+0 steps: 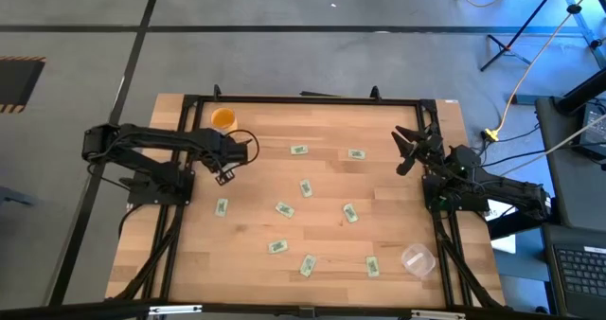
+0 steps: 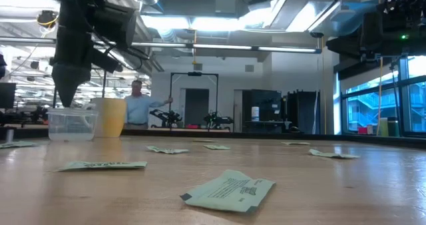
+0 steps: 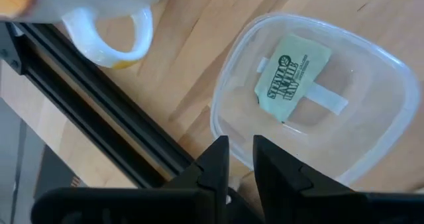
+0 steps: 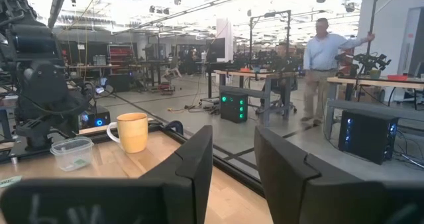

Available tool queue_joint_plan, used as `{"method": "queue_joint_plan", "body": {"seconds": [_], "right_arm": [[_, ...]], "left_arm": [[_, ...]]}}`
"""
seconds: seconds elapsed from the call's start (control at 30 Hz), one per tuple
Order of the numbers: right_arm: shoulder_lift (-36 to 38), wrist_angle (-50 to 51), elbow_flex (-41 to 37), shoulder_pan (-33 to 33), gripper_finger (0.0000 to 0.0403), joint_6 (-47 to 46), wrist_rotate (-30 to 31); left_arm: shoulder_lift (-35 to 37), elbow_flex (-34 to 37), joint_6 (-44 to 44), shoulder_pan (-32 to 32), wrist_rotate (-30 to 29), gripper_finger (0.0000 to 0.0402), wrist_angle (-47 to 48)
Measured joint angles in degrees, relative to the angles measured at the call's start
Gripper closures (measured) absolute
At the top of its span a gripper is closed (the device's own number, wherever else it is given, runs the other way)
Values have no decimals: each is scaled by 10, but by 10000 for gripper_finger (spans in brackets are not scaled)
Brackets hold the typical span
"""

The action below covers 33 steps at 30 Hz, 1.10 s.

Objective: Pick and place items into bin
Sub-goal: Put the green stevia packet into the top transparent bin

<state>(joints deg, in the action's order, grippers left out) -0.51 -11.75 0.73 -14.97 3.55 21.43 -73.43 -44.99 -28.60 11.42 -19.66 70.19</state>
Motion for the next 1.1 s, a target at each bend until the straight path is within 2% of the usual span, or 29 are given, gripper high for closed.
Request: {"method": "queue_joint_plan", "body": {"seconds": [0.13, 0.33, 0.5, 0.77, 1.1], "right_arm": [[0, 0, 0, 0, 287, 0, 0], [0, 0, 0, 0, 287, 2, 0], [0, 0, 0, 0, 287, 15, 0], [0, 1, 0, 0, 287, 14, 0], [0, 1, 0, 0, 287, 14, 0]], "left_arm": [[0, -32, 8, -8, 15, 328, 34], [0, -67, 9, -46, 114, 316, 44], [0, -69, -9, -87, 186, 300, 35], [0, -69, -128, -165, 197, 282, 6], [0, -48, -249, -229, 192, 281, -15]]}}
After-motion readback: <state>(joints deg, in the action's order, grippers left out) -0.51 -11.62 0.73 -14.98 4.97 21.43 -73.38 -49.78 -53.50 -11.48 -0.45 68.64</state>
